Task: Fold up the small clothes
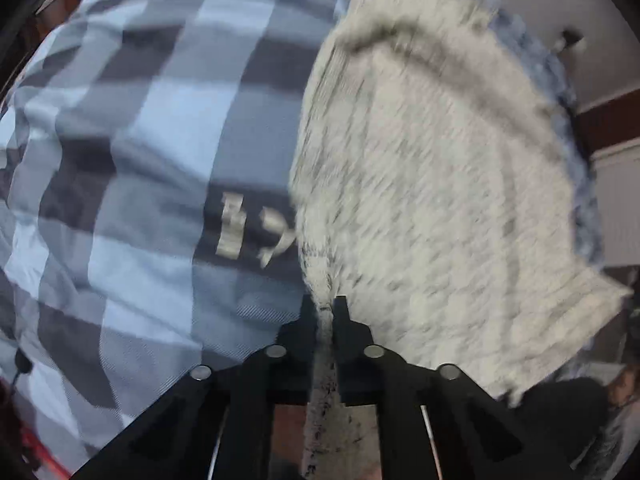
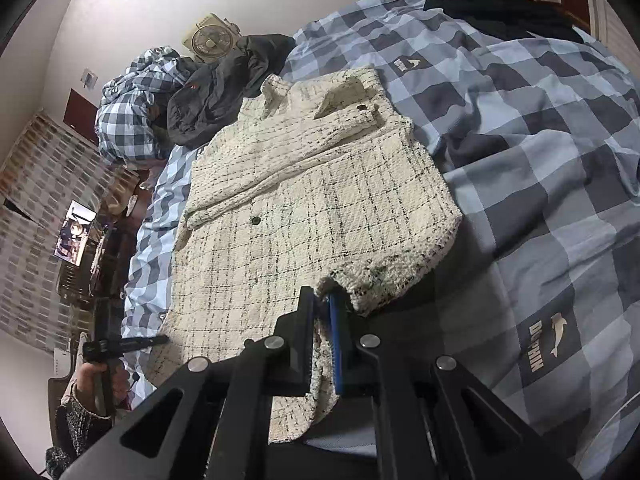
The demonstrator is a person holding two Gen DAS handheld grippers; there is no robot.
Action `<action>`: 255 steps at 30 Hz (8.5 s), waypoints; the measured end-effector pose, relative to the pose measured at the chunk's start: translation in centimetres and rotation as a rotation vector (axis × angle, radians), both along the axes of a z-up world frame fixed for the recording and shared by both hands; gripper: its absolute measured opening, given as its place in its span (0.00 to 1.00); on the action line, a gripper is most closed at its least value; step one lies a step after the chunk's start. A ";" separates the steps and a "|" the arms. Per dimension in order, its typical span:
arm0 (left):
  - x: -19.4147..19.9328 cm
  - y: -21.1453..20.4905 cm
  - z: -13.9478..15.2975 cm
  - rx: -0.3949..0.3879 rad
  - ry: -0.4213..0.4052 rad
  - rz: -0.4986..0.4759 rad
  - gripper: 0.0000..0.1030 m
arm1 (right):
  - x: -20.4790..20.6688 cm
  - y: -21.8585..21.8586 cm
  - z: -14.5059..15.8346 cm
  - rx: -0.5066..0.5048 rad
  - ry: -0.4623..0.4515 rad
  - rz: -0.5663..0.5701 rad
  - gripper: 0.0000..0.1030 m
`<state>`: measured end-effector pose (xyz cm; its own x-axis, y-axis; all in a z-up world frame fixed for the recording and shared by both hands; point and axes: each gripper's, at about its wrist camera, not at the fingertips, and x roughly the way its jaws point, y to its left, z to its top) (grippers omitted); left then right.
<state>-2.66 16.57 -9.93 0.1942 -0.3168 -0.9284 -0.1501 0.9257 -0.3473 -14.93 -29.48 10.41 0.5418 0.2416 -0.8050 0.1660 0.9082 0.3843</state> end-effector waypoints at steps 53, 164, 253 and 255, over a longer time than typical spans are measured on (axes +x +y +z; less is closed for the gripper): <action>-2.8 2.5 4.4 -0.024 -0.174 0.187 0.01 | 4.1 -2.0 -10.7 -0.084 0.664 0.003 0.94; -7.6 1.1 18.2 -0.479 -0.426 -0.097 0.06 | -6.8 3.2 12.7 0.638 -0.416 0.184 0.04; 12.0 -14.1 -2.4 0.222 -0.031 -0.264 0.08 | 14.1 5.9 2.0 -0.027 0.021 -0.341 0.71; 13.1 -14.3 -1.6 0.221 -0.092 -0.260 0.08 | 12.1 6.6 2.3 0.005 0.063 -0.324 0.71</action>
